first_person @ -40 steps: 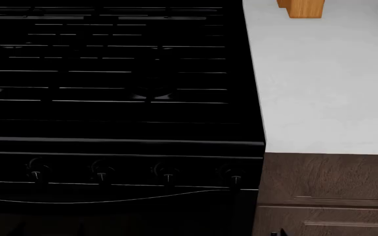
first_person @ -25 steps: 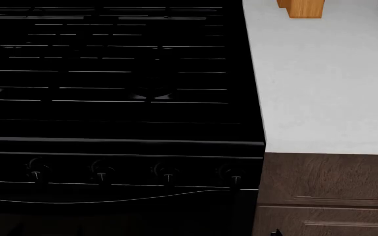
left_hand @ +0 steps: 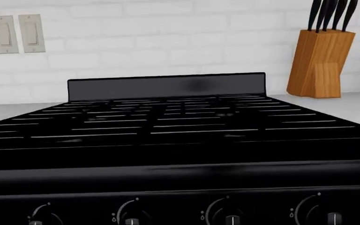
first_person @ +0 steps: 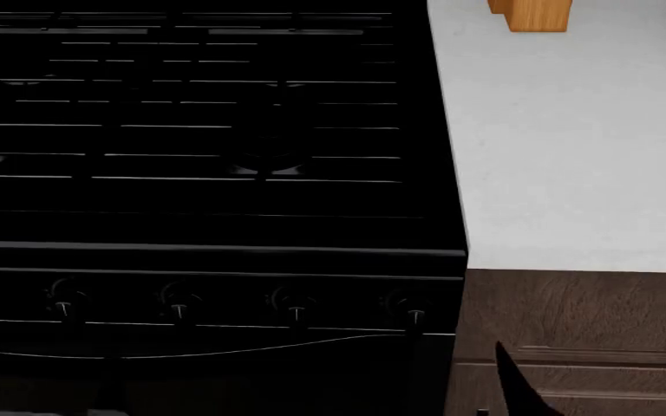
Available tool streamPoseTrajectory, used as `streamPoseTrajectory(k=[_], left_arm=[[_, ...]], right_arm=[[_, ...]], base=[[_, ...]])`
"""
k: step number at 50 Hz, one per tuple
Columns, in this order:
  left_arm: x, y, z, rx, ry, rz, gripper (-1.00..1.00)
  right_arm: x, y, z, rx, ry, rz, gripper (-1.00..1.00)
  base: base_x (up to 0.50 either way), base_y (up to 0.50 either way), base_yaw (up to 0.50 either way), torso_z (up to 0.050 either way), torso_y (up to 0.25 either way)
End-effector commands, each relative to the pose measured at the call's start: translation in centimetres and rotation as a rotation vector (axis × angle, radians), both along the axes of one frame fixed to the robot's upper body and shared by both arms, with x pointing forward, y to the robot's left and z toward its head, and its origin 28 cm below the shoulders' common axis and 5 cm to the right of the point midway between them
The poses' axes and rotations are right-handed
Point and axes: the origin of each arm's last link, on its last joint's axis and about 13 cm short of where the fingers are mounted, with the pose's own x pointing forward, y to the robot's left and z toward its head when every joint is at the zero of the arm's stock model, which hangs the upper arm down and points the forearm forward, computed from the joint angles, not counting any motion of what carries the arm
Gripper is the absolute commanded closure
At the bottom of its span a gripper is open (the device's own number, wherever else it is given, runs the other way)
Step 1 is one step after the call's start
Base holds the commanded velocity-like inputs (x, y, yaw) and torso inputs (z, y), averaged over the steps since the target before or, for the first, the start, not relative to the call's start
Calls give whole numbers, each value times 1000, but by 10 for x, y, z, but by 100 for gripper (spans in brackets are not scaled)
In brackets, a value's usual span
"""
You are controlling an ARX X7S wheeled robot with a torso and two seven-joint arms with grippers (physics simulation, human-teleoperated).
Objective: Press the start button on the microwave
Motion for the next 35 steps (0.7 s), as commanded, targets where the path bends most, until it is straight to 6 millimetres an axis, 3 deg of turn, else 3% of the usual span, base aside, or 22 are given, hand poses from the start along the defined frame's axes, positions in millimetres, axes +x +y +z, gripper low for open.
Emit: streamPoseTrajectory(k=[1,3,12,15,21,26,35], left_arm=[[9,3,52,-4,-63,22,-100],[18,4,63,36,-42,75,-100],[41,10,104,-19,6,-15,-100],[49,11,121,-16,-10,-31,-100],[58,8,135,-11,-12,-63,-100],[59,5,139,-17,-19,-77,-100],[55,5,134,-27,-28,-69,-100]], right_arm=[[2,0,50,-55,-82,38,-100],[6,-2,63,-37,-86,90,-100],[24,-11,107,-106,-81,24,-100],[27,-13,121,-51,-54,47,-100],[32,-15,146,-90,-115,45,-100],[35,-14,152,-88,-126,69,-100],[34,-12,148,-61,-148,80,-100]], base=[[0,0,0,0,0],[0,0,0,0,0],[0,0,0,0,0],[0,0,0,0,0],[0,0,0,0,0],[0,0,0,0,0],[371,232,0,0,0]])
